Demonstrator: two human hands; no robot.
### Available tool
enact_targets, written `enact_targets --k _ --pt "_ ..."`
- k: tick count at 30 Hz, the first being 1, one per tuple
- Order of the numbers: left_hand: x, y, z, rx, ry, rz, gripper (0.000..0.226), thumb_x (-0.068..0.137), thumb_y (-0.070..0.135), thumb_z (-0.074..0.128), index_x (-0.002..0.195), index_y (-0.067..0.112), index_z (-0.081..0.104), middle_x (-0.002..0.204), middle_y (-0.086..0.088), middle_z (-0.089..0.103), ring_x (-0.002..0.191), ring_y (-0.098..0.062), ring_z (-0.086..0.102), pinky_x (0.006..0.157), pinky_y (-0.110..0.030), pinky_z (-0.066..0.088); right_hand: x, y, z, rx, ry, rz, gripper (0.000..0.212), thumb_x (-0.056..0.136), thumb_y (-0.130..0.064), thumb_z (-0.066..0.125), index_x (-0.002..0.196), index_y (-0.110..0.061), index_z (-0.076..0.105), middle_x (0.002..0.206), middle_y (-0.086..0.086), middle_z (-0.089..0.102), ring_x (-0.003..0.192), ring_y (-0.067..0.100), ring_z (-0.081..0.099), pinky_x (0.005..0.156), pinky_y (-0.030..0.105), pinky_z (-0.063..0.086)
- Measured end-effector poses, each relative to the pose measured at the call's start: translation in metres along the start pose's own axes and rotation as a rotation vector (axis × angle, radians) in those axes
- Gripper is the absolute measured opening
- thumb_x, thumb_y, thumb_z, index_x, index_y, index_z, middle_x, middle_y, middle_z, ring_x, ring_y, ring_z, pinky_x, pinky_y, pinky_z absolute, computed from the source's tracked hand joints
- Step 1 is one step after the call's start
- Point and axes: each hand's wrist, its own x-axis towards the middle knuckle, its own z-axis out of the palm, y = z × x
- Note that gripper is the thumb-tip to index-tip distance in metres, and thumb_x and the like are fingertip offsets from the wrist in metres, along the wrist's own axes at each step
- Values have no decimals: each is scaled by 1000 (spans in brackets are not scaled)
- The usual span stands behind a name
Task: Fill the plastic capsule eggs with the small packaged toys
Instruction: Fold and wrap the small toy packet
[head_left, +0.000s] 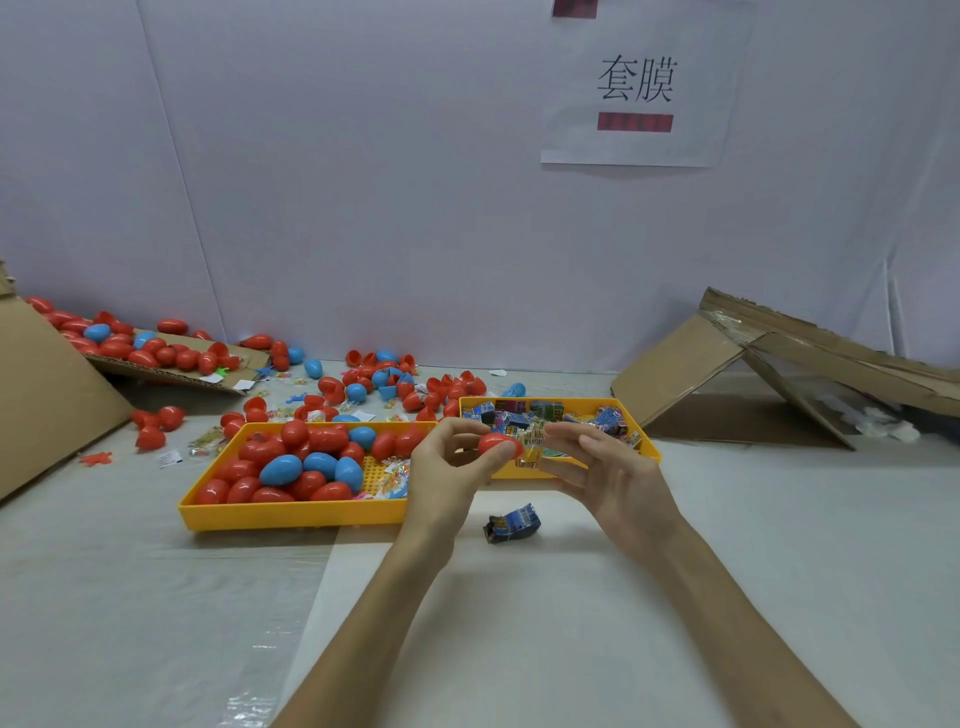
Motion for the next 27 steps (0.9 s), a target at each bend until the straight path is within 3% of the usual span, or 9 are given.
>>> enact_targets --k 7,12,15,21,27 --pt "1 -2 0 23 42 17 34 79 20 85 105 19 65 103 -1 71 96 -13 68 63 -10 52 1 1 -3 -7 0 0 31 83 -25 58 102 -16 80 117 8 73 101 27 72 100 44 48" --pt "-1 -3 2 70 -6 31 29 79 19 85 101 21 67 97 2 74 92 -12 69 78 -24 57 0 3 1 -63 -12 -11 30 84 -26 58 102 -19 80 121 8 72 112 30 69 96 42 49" --pt "-1 -3 2 57 -15 56 19 83 19 81 98 23 71 91 9 75 89 -4 70 73 -17 56 0 2 0 -80 -22 -5 30 78 -30 66 102 -21 80 121 5 72 112 28 69 93 38 52" --pt "-1 -3 2 74 -50 36 19 86 15 79 100 24 70 101 5 71 87 -15 72 66 -25 60 3 8 -2 -235 52 -42 26 88 -9 66 102 -26 80 116 3 75 109 25 71 79 25 58" --pt "-3 -4 4 104 -123 17 33 84 11 81 112 29 73 107 12 71 90 -7 71 67 -20 57 7 13 -6 -301 86 -105 29 91 -3 65 100 -25 81 112 5 76 109 24 70 96 44 55"
